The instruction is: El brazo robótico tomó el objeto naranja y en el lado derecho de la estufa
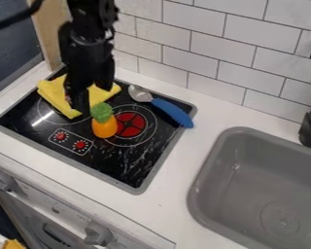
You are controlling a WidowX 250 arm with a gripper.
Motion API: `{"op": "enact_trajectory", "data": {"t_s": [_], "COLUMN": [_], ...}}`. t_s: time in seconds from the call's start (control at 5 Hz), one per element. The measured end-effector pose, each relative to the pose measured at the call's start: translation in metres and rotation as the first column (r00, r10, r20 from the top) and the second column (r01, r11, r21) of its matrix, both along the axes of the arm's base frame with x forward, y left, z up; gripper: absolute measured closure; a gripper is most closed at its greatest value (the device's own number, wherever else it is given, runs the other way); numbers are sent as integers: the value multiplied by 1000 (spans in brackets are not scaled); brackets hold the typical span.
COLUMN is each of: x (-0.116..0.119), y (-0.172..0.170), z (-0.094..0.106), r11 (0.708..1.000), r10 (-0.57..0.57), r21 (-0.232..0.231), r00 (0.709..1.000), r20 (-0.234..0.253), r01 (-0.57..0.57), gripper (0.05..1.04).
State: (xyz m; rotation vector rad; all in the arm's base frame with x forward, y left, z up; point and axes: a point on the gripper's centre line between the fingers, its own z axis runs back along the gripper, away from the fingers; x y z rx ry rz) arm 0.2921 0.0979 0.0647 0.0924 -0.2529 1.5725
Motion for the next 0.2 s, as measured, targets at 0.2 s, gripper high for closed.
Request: {"op": "enact_trajectory", "data": {"t_s": [0.2], "x": [0], "y": [1], "z": [1], "r11": [1000], "r10": [-1], "r21": [0], "r00": [1000], "r20": [5], "r01": [1], "gripper": [84]}}
